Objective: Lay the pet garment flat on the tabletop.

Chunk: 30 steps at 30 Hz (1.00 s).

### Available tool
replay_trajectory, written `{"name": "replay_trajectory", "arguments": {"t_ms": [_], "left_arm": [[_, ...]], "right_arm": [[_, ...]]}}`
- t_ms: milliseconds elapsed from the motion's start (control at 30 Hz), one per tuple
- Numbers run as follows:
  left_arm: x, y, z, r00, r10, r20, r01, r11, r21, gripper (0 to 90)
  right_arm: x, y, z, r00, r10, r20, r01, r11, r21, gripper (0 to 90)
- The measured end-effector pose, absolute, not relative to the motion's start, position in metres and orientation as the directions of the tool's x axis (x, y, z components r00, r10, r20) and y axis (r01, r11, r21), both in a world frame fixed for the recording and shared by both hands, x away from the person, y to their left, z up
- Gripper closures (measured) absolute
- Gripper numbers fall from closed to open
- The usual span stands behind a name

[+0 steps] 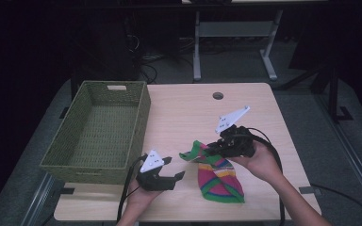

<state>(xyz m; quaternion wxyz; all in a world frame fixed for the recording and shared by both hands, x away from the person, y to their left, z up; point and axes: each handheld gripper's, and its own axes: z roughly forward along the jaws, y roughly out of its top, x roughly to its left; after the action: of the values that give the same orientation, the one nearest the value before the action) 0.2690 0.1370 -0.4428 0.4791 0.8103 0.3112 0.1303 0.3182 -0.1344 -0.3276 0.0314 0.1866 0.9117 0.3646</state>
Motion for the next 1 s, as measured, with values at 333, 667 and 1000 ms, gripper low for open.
{"name": "replay_trajectory", "arguments": {"t_ms": [333, 667, 1000], "left_arm": [[0.296, 0.113, -0.453, 0.767, 0.627, -0.136, 0.408, -0.313, 0.858, 30.0], [0.305, 0.103, -0.452, 0.784, 0.603, -0.144, 0.400, -0.315, 0.861, 59.9], [0.305, 0.107, -0.431, 0.810, 0.576, -0.107, 0.358, -0.342, 0.869, 83.2]], "right_arm": [[0.313, -0.150, -0.315, -0.933, 0.347, 0.097, 0.306, 0.623, 0.720, 80.8], [0.314, -0.160, -0.317, -0.927, 0.361, 0.104, 0.319, 0.612, 0.723, 80.7], [0.321, -0.184, -0.331, -0.899, 0.413, 0.146, 0.383, 0.579, 0.720, 80.8]]}}
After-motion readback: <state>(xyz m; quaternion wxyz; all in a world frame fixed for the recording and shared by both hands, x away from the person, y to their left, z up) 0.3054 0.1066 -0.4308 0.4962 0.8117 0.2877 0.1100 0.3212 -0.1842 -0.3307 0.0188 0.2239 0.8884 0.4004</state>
